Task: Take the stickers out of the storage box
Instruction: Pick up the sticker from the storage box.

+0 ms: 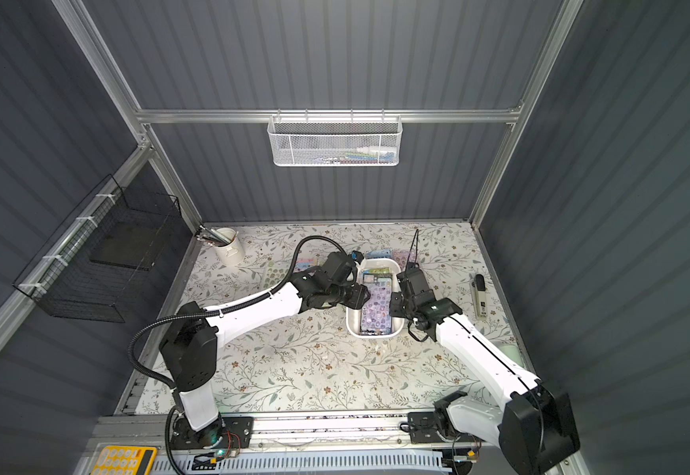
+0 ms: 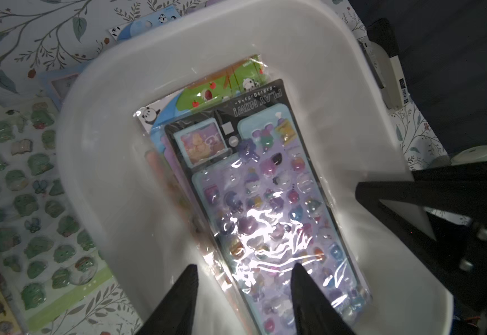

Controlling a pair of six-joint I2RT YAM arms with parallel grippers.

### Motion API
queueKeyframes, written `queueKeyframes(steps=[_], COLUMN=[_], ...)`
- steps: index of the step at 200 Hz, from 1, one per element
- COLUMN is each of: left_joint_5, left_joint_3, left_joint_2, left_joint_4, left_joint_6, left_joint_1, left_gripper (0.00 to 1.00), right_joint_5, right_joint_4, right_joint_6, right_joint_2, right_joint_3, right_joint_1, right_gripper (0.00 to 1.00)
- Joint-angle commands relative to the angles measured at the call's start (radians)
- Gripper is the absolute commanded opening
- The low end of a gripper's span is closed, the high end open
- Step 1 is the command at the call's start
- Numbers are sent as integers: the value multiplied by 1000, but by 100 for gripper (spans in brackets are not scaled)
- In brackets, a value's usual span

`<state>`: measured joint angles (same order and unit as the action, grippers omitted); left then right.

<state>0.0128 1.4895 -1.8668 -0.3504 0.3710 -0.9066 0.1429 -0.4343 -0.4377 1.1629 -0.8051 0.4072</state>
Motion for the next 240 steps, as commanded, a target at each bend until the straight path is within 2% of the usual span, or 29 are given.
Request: queueKeyframes(steps=[1,95,155,199,240], left_joint_5=[-31,-97,-164,-171,-213], left_joint_3=[43,165,175,204,244], left_joint_2=[-40,-191,-218,-255,-282], left_joint_4=[4,-53,-63,-86,-131], left_joint_6=[7,38,51,63,77], left_joint_1=[-3,-2,-9,-20,-26], left_gripper=[54,59,67,69,69], right_joint_5=[-14,-42,-52,-58,-59], right_joint_4=[71,109,126,128,121], right_joint_6=[-9,-21,-22,-24,-24], right_joint_2=[-36,-38,-38,-37,-95], right_joint_3=[-1,29,41,45,46], right_joint_1=[-2,-3,-4,-2,-2], right_gripper=[12,11,11,11,11])
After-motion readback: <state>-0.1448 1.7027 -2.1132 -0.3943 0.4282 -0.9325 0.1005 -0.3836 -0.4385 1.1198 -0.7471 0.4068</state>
